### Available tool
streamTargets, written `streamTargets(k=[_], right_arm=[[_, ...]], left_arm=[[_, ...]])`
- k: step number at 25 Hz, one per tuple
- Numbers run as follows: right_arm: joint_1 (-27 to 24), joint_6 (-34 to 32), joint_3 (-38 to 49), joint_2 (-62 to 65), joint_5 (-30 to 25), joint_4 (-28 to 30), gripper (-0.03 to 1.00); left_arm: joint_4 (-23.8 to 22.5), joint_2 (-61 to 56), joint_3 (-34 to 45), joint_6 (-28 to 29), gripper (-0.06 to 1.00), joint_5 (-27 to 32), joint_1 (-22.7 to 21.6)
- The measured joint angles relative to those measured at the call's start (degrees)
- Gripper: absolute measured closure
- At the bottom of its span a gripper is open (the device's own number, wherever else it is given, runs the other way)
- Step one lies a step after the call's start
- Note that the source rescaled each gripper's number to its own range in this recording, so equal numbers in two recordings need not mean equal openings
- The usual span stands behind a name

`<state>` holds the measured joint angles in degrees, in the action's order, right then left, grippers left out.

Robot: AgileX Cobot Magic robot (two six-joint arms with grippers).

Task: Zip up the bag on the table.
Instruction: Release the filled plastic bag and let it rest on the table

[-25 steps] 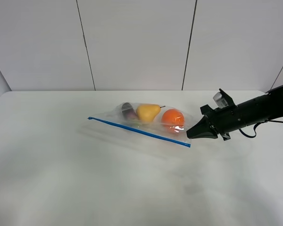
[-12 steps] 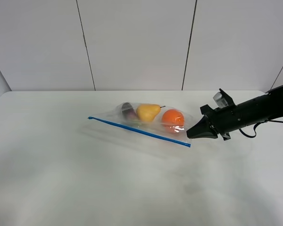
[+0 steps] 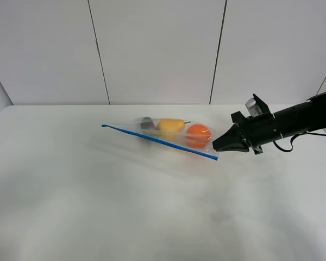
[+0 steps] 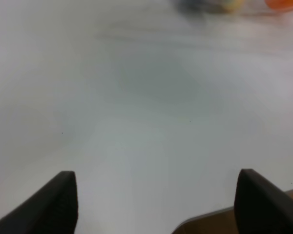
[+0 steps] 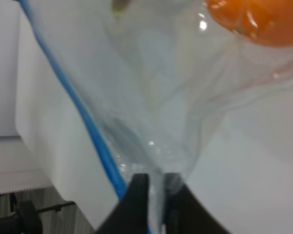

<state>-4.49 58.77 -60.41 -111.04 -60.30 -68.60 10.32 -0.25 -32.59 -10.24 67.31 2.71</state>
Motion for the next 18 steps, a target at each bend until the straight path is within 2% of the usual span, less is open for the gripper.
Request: streamTargets(k=[3,6,7,9,14,18], right_arm=[[0.0,-0.1,-1.4,0.0,-0.6,-0.1,0.53],[0.0,-0.2,-1.7,0.0,-0.3,-0.3,0.14],[0.0,-0.2,-1.7,0.0,0.0,-0.3,0.08],[0.0,-0.4,-1.7,0.0,0.6,-0.3,0.01],[0.0,-1.0,-2.1,0.0,1.6,1.0,-0.03],[0.0,-6.4,-5.7,0.2,1.5,9.3,-0.03]], left_arm=[[0.0,0.0,0.0,0.0,-0.06,0.0,0.0],[0.0,0.0,0.0,0.0,-0.06,0.0,0.0],[0.0,0.0,0.0,0.0,-0.06,0.0,0.0],[0.0,0.0,0.0,0.0,-0.06,0.0,0.0],[0.0,0.0,0.0,0.0,-0.06,0.0,0.0],[0.0,0.0,0.0,0.0,-0.06,0.0,0.0]])
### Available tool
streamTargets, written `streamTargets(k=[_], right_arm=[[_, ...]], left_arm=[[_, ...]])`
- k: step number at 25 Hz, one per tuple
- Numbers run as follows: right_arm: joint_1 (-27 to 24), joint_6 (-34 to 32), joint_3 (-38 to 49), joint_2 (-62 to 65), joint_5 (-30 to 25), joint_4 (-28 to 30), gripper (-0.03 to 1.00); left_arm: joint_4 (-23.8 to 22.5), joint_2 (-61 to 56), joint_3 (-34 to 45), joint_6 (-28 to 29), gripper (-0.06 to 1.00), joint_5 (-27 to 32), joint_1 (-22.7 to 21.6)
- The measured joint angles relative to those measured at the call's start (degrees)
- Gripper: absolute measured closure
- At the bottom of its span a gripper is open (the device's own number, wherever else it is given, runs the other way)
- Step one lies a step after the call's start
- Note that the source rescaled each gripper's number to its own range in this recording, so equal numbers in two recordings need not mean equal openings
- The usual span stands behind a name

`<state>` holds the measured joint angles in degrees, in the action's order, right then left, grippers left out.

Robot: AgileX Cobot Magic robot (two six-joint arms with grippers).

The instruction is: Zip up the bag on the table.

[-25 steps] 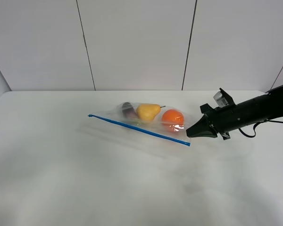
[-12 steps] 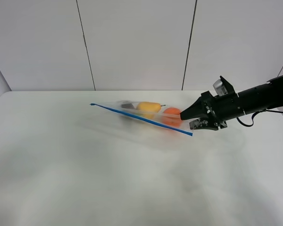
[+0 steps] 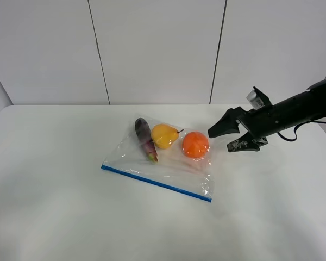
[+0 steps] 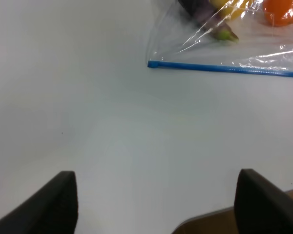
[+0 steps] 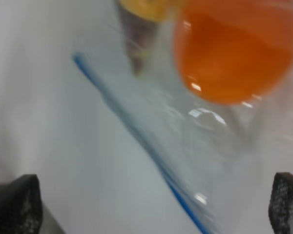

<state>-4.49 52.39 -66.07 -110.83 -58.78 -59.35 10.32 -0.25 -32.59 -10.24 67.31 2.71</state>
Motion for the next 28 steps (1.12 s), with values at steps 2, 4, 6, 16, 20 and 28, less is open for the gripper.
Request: streamTargets(k=[2,4,6,16,20,28], right_arm=[[0.0,-5.2,-2.5,0.5,-0.1,7.4,-0.03],[0.0,-12.5,-5.1,0.8,-0.2,14.3,-0.03],[0.0,-19.7,-7.6,0.9,-0.4,22.3,-0.03],[0.0,-45.0,-10.7,1.3,-0.6,55.2,-0.03],[0.0,-50.4,-10.7,2.8,-0.6,63.9,-0.03],[0.0,-53.5,-10.7,7.5,-1.4,68.0,-0.03]], left_arm=[[0.0,0.0,0.0,0.0,-0.06,0.0,0.0],[0.0,0.0,0.0,0.0,-0.06,0.0,0.0],[0.0,0.0,0.0,0.0,-0.06,0.0,0.0],[0.0,0.0,0.0,0.0,-0.06,0.0,0.0],[0.0,0.0,0.0,0.0,-0.06,0.0,0.0],[0.0,0.0,0.0,0.0,-0.06,0.0,0.0]])
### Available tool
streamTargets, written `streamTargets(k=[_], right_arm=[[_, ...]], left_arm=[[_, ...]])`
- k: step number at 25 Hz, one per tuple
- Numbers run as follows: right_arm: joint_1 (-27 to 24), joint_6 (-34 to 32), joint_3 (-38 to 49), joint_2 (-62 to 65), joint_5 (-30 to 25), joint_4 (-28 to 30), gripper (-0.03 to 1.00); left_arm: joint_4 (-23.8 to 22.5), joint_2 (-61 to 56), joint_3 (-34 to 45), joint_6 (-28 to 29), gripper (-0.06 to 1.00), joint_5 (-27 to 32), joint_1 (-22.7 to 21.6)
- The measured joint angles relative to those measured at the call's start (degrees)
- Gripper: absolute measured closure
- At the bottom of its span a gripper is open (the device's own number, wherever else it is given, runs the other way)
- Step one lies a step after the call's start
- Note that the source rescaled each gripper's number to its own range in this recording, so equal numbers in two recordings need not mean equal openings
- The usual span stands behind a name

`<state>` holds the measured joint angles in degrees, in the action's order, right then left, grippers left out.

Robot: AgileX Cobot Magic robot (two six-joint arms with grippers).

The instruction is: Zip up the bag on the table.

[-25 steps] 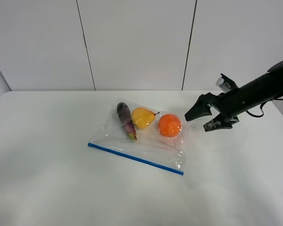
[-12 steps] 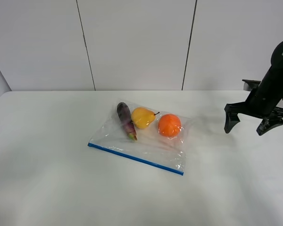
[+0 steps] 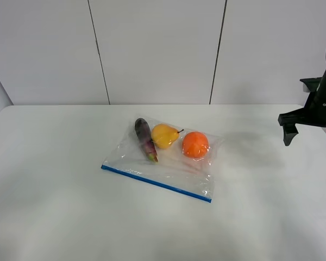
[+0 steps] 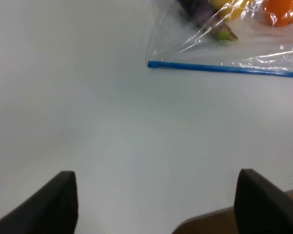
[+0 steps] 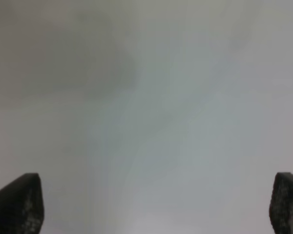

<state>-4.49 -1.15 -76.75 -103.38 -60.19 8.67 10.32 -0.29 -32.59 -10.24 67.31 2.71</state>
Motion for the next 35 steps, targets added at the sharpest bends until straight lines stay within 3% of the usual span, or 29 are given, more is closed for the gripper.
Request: streamTargets(k=[7,13,21,30,35], right_arm=[[0.0,8.7,0.0,5.3,-6.1,-9.9,-0.03],[0.0,9.7,0.0,12.1,-8.1,-11.6,-0.03],[0.0,11.8,0.0,26.4,-8.2,-19.5,-0.03],[0.2,12.5,1.6,41.9,-7.6,-21.0,-0.03],[6.2,12.5,5.0,50.8,-6.6,-20.0,-0.03]], left_arm=[[0.0,0.0,0.0,0.0,-0.06,0.0,0.0],[0.0,0.0,0.0,0.0,-0.06,0.0,0.0],[0.0,0.0,0.0,0.0,-0.06,0.0,0.0],[0.0,0.0,0.0,0.0,-0.06,0.0,0.0],[0.0,0.0,0.0,0.0,-0.06,0.0,0.0]])
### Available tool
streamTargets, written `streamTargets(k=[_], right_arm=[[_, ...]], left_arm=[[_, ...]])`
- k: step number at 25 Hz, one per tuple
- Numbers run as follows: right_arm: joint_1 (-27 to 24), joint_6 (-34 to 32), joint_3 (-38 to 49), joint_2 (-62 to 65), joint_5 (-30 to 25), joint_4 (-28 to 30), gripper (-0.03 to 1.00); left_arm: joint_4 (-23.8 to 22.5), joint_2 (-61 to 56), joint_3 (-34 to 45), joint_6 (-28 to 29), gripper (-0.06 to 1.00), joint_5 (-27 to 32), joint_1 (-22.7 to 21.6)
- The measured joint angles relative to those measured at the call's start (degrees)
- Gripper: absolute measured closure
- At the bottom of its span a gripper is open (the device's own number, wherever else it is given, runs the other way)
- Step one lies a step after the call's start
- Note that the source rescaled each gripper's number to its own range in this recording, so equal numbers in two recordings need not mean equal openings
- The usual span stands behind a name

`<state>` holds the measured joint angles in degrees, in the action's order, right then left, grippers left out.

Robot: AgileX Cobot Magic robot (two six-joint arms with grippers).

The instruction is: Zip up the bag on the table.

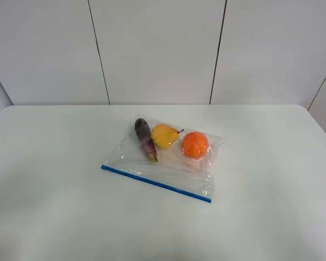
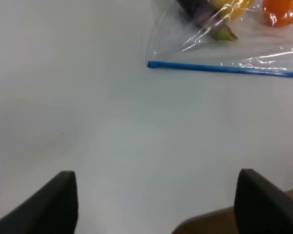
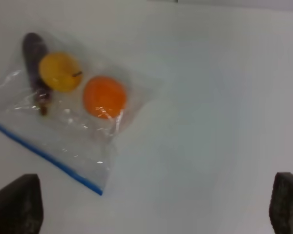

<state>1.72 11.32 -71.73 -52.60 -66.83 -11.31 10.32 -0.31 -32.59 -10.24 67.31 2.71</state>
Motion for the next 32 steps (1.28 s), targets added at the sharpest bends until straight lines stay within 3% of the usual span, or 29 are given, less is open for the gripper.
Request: streamTargets(k=[4,17,27,32], right_arm=[[2.9,-1.4,1.9,6.5,-1.9,2.8,-0.03],[3.2,-9.1,3.4,19.3,-3.3,7.6,-0.03],[3.2,-9.3,25.9,25.9,-3.2,7.8,-0.03],[3.2,-9.3,34.4,31.7,0.1,7.8,-0.03]], left_arm=[[0.0,0.0,0.0,0.0,-0.06,0.0,0.0],[0.0,0.0,0.0,0.0,-0.06,0.0,0.0],[0.0,0.0,0.0,0.0,-0.06,0.0,0.0],[0.0,0.0,0.0,0.0,-0.06,0.0,0.0]])
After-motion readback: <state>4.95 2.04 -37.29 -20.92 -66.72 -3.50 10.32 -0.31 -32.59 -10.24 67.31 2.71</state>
